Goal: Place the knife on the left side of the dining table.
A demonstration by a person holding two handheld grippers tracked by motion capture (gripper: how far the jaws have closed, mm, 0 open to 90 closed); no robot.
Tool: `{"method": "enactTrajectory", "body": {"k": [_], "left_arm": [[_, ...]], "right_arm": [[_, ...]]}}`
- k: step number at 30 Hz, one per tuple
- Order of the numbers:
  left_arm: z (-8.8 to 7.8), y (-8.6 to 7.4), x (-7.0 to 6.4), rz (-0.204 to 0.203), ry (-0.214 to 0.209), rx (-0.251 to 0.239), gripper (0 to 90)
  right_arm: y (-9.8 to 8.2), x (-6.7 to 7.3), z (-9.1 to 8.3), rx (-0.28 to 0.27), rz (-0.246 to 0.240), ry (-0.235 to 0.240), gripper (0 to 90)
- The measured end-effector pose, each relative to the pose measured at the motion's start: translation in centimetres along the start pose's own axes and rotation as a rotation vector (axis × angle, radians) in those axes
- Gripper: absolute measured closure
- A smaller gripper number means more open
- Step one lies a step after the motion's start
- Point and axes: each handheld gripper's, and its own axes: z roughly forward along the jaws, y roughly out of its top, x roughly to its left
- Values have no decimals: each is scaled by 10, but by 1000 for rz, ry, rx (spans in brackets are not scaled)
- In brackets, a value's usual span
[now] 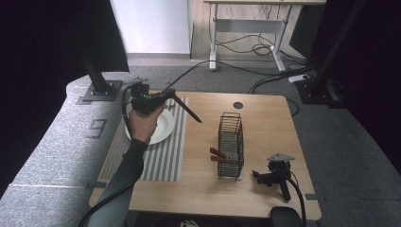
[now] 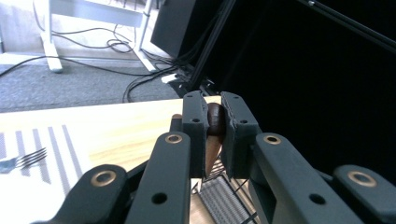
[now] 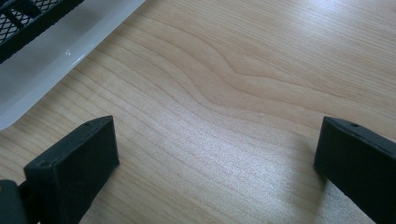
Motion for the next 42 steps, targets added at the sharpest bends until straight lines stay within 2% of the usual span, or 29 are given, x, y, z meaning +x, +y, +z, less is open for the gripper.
{"method": "enactTrajectory", "body": {"k": [4,8,17,20,21,28,33,40,42], "left_arm": [[-12,-13,13,-24,17,-8,806],[-19,-21,19,-42,18,-15,805],[-40,-48,36,-68,62,-11,805],[-50,-62,46,-88,79,-10,806],[-50,-62,46,-88,79,-10,805],[-66,-90,64,-135,111,-3,806],[-73,-101,70,-152,129,2,806],[-83,-121,85,-210,145,6,806],[-84,-123,87,-221,145,2,805]], "right_arm": [[0,0,0,0,0,0,0],[0,0,0,-1,0,-1,0],[0,0,0,-2,0,-1,0],[0,0,0,0,2,0,0],[0,0,0,0,2,0,0],[0,0,0,-3,-3,0,0],[0,0,0,-2,-2,0,0],[0,0,0,-2,-2,0,0],[0,0,0,-2,-2,0,0]]}}
